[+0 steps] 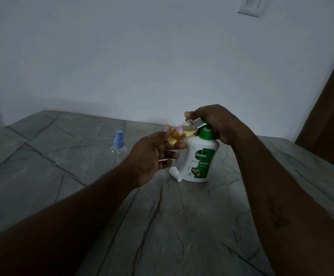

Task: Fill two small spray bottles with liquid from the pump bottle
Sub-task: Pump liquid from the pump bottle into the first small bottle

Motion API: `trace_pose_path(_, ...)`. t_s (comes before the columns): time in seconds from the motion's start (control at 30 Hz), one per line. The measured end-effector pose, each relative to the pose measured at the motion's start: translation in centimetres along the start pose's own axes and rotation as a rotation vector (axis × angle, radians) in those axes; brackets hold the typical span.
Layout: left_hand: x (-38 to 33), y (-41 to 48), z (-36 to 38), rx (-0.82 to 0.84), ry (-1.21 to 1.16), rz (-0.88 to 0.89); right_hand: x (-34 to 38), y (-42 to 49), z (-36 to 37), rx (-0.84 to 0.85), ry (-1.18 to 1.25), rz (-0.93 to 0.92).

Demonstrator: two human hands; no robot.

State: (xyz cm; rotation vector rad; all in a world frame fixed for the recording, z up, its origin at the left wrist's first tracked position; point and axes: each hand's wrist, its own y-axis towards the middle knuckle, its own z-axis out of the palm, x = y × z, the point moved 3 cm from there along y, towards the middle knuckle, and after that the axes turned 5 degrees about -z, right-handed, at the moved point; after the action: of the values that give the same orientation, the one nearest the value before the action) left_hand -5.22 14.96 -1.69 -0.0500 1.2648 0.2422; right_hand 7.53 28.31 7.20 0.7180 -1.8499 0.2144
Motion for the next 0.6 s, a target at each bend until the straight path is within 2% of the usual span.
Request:
trace_pose_path(0.13, -0.08, -0.04, 0.08, 0.006, -0.006, 0.003, 0.40, 0.16, -0.29, -0.011, -0.043, -0.031)
trace_pose_path(0.4, -0.02, -0.13, -0.05, -0.006, 0.007, 0.001, -0.34, 0.22, 0.21, 0.022, 0.068, 0.007)
trace_pose_path(0.6, 0.01, -0.12, 0.10, -0.003, 0.013, 0.004, 0.06, 0.12, -0.13, -0.004, 0.002, -0.032)
